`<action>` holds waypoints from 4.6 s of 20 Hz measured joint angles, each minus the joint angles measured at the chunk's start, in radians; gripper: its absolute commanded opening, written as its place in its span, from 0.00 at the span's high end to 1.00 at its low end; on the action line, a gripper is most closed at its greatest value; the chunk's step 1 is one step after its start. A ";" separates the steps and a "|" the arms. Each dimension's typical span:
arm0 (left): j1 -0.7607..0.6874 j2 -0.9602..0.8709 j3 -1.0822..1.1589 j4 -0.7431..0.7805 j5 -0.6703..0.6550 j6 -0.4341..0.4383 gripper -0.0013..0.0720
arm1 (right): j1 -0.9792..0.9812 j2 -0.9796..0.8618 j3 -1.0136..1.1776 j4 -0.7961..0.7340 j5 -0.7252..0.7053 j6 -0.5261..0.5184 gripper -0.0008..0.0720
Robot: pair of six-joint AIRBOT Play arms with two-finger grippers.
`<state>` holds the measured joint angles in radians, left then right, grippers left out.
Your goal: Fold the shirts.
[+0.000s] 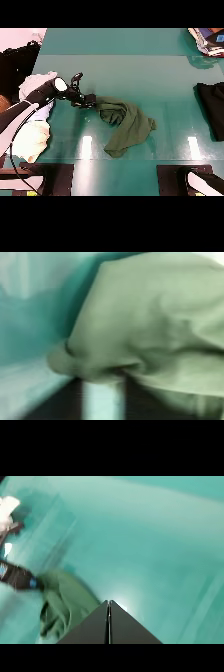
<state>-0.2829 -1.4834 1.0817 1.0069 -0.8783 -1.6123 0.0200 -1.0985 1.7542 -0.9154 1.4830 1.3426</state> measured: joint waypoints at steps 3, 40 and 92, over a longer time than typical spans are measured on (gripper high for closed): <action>0.029 -0.010 0.045 -0.018 -0.001 0.029 0.95 | -0.025 0.013 -0.125 -0.005 0.040 0.005 0.97; 0.060 0.576 0.689 0.254 -0.258 0.151 0.95 | -0.131 0.179 -0.161 0.005 -0.267 -0.093 0.97; 0.439 0.125 -0.195 -0.128 -0.168 0.107 0.26 | 0.098 -0.422 -0.154 -0.334 0.111 0.045 0.97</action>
<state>0.1558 -1.3586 0.8867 0.8791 -1.0466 -1.5055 0.1177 -1.5208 1.6001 -1.2491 1.5940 1.3872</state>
